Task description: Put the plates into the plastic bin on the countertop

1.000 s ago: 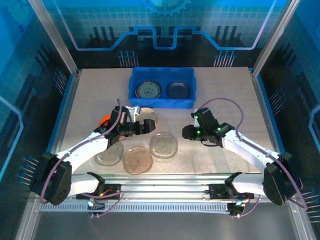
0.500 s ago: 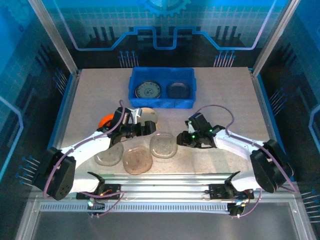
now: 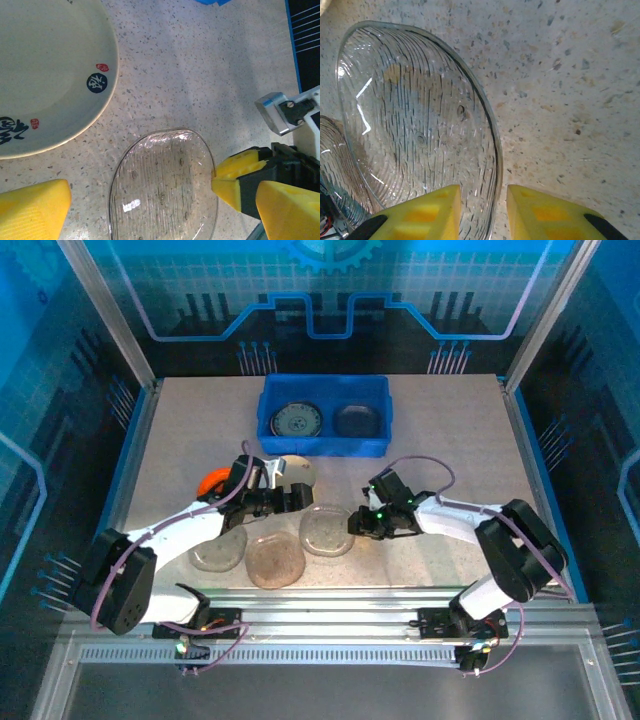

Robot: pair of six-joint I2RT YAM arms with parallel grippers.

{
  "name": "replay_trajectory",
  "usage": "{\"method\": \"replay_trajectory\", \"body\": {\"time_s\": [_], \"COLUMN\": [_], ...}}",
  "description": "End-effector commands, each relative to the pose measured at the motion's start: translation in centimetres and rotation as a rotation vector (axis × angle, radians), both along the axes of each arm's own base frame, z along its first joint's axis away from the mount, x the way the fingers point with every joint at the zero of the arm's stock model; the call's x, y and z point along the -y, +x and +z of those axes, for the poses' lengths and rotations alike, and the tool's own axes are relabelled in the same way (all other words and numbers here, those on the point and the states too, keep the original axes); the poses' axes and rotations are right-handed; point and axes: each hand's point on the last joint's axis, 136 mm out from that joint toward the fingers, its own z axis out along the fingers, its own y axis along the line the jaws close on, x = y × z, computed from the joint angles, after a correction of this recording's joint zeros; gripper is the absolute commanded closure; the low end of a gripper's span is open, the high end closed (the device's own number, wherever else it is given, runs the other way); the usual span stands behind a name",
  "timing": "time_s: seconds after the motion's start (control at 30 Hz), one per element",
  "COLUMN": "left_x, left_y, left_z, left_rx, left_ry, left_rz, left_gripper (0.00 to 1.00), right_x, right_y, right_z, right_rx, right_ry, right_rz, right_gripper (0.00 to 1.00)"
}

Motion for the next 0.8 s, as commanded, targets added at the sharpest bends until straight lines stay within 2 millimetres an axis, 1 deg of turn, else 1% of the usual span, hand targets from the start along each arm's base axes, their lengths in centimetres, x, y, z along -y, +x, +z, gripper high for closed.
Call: {"method": "replay_trajectory", "body": {"time_s": [0.0,0.23,0.47,0.77], "left_x": [0.3,0.4,0.3,0.4], "left_y": [-0.1,0.0,0.0,0.2], "left_z": [-0.4,-0.7,-1.1,-1.3], "left_rx": [0.008,0.001,-0.001,-0.003], "left_ry": [0.005,0.009,0.022,0.027], "left_rz": [-0.012,-0.016,-0.019,-0.023], "left_gripper": [0.04,0.04,0.04,0.04], "right_x": [-0.7,-0.7,-0.6,-0.6], "right_y": [-0.5,-0.5,-0.2,0.2], "right_z": [-0.4,-1.4,-1.5,-1.4], "right_rx": [-0.023,-0.050,-0.045,-0.044], "right_ry": [0.013,-0.004,0.001,0.024], "right_rz": [0.014,0.013,-0.008,-0.039], "right_gripper": [0.69,0.72,0.74,0.85]}}
